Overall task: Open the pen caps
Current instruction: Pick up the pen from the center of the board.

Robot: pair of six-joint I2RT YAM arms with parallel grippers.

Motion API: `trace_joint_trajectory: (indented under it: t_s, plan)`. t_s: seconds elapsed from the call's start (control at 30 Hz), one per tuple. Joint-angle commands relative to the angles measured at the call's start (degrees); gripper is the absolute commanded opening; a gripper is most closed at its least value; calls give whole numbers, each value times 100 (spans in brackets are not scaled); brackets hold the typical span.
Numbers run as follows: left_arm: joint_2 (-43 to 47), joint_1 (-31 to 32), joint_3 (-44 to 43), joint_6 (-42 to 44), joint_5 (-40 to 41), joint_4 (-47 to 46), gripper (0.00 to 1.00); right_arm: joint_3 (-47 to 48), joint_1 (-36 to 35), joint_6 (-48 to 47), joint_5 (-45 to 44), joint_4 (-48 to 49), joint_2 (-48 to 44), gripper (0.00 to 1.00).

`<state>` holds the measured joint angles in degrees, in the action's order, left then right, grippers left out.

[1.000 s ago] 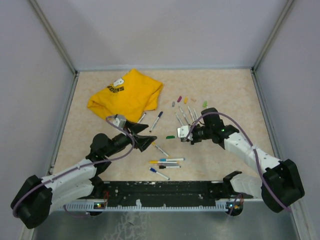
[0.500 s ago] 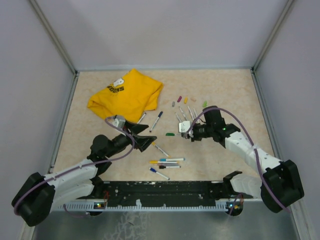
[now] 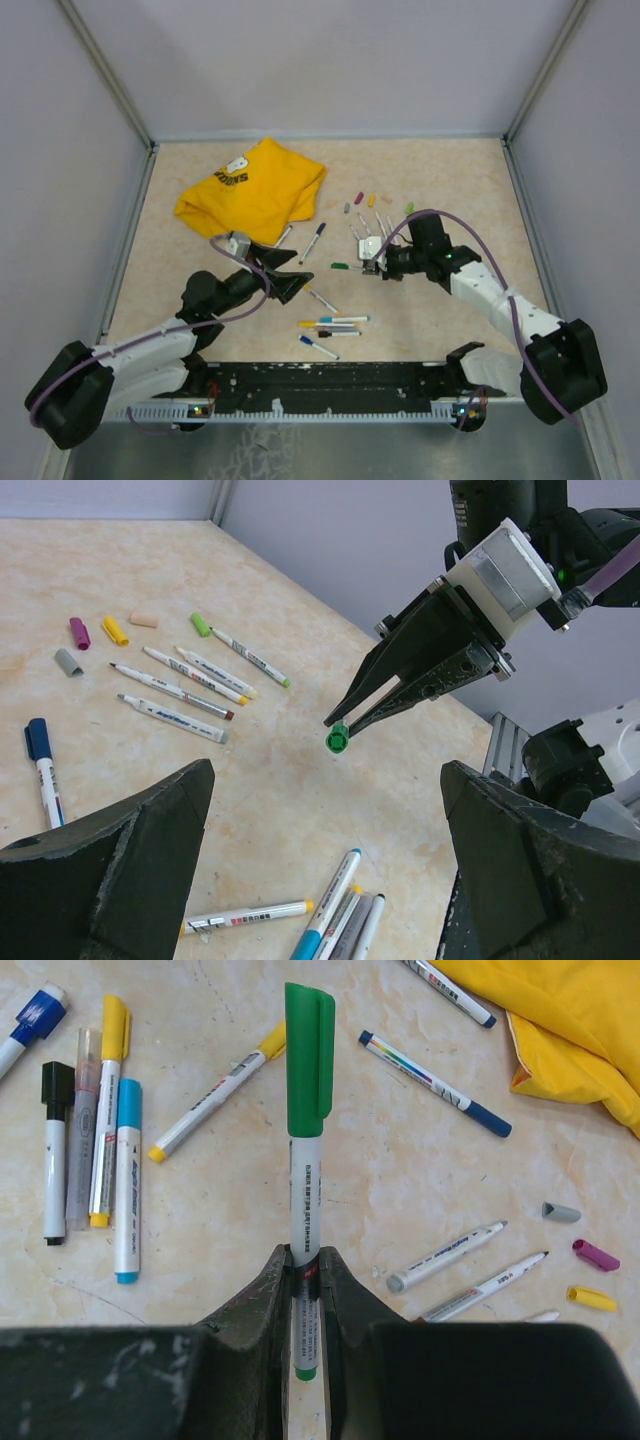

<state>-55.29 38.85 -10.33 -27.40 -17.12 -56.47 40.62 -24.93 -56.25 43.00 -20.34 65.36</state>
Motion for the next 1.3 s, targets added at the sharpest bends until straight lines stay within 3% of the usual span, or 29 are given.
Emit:
trace_joint_trajectory:
  t_s: [0.0,1.27]
  plan:
    - [-35,-35,74,-73,29,-328,100,280,66,107,191,215,20,0]
    - [-125,-78,235,-200,-24,-624,100,315,161,486,387,307,110,0]
